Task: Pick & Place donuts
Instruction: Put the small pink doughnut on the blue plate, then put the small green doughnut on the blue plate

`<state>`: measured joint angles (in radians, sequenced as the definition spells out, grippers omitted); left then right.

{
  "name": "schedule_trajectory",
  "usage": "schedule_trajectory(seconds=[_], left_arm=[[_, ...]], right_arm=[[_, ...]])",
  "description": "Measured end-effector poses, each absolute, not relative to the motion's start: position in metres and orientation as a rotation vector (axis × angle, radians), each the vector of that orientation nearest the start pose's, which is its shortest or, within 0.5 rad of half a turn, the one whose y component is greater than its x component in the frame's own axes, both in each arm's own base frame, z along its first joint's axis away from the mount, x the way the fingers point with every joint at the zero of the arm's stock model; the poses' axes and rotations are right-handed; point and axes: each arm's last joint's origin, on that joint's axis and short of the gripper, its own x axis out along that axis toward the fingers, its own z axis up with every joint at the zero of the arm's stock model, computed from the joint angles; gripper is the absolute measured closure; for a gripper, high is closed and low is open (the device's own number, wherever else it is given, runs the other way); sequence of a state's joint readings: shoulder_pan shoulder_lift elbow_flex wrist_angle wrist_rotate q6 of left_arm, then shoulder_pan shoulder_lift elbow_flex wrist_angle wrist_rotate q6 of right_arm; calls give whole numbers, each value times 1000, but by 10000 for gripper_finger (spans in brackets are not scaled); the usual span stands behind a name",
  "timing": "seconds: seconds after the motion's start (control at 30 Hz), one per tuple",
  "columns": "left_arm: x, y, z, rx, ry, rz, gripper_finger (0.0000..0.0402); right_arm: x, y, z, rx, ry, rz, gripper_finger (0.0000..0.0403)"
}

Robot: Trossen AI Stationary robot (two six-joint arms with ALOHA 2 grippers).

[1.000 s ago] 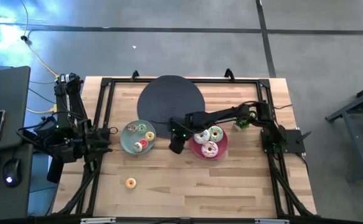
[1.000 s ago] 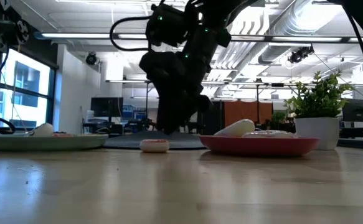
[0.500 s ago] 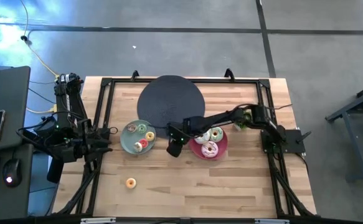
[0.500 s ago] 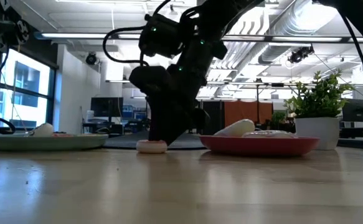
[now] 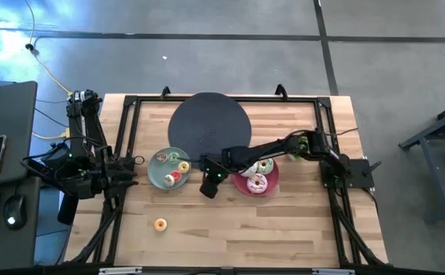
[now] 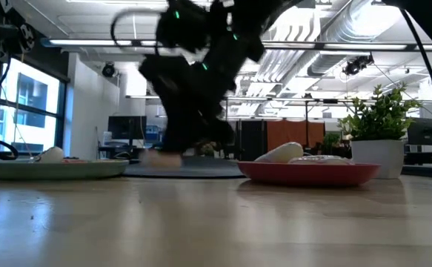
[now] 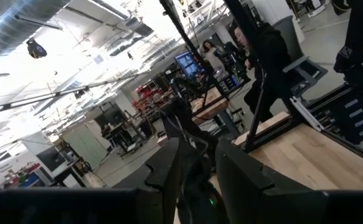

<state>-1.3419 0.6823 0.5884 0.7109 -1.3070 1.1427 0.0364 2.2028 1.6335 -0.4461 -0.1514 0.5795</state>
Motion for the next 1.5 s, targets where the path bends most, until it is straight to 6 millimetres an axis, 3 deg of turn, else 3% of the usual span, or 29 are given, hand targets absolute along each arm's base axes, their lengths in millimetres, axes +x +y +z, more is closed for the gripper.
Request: schedule_trajectory(seconds=[0.23, 0.3, 0.57, 0.7, 0.8, 0.9, 1.13, 1.27, 1.5], left_arm=[[56, -116, 350, 543, -136, 59, 305], [56, -116, 350, 544, -136, 59, 305], [56, -116, 350, 543, -135, 59, 305], [56, -116, 350, 541, -135, 59, 305], [56, -116, 350, 534, -135, 59, 305], [56, -116, 350, 530, -135, 59, 305], [56, -116, 350, 531, -135, 59, 305], [56, -116, 350, 531, -135, 59, 305], [56, -116, 350, 523, -136, 58, 305]], right_arm=[[499, 12, 215, 535, 766, -103, 390], [508, 4, 222, 546, 726, -101, 395], [555, -14, 195, 621, 706, -49, 385], [570, -22, 199, 607, 628, -80, 394], [574, -35, 194, 625, 596, -104, 397], [572, -44, 174, 683, 642, -123, 391], [570, -40, 155, 695, 660, -91, 362], [572, -33, 155, 627, 616, -129, 327], [573, -26, 159, 560, 583, -144, 213]])
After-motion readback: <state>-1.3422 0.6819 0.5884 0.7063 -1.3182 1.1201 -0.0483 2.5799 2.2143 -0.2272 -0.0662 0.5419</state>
